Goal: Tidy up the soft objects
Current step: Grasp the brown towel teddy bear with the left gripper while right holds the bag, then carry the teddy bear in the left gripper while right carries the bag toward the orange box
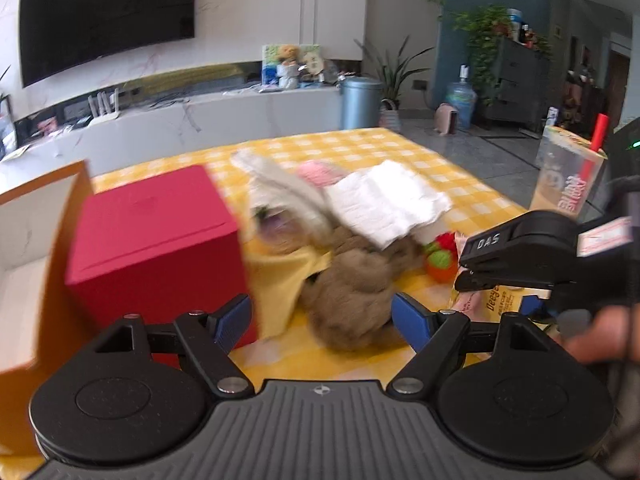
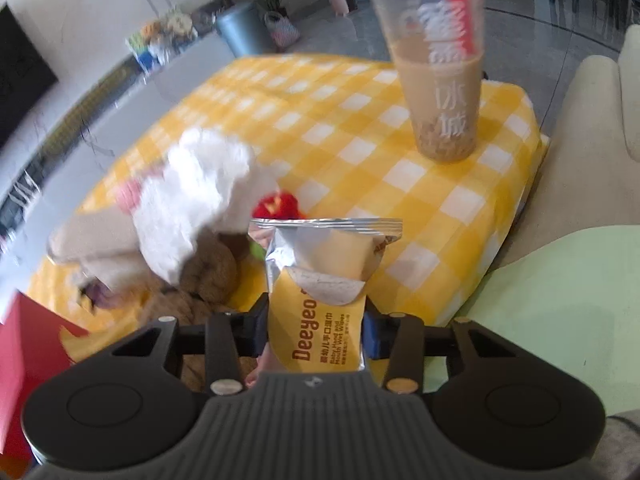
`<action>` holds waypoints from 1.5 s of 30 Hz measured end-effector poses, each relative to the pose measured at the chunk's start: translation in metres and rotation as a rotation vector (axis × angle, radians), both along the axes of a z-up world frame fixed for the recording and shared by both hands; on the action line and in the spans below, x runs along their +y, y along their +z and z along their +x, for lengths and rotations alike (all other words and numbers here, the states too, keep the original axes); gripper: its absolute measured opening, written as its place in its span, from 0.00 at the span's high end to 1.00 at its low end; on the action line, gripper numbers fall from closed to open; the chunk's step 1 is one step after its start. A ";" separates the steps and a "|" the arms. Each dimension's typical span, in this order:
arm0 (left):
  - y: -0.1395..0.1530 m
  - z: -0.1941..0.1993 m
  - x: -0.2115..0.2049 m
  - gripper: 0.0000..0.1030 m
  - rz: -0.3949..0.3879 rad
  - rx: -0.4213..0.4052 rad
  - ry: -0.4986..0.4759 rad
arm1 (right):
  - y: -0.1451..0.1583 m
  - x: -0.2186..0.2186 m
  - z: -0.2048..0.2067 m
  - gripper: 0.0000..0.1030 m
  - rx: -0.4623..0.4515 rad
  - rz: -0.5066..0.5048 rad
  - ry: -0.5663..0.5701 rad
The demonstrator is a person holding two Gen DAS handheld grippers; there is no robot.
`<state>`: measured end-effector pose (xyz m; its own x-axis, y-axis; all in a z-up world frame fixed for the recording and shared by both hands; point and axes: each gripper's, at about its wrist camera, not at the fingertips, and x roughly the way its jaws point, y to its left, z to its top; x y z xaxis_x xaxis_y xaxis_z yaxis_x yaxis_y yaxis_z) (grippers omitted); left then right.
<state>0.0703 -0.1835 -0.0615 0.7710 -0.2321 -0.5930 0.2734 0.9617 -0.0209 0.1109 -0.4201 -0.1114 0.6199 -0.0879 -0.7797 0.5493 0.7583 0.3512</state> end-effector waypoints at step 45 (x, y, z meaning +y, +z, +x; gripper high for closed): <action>0.108 -0.021 0.064 0.50 -0.256 -0.058 0.076 | 0.048 0.013 -0.018 0.58 -0.227 0.022 0.141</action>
<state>0.0498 -0.1194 0.0462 0.8231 -0.3089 -0.4766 0.2087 0.9449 -0.2521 0.0929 -0.4075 -0.0635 0.7841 0.0274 -0.6200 0.3437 0.8127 0.4705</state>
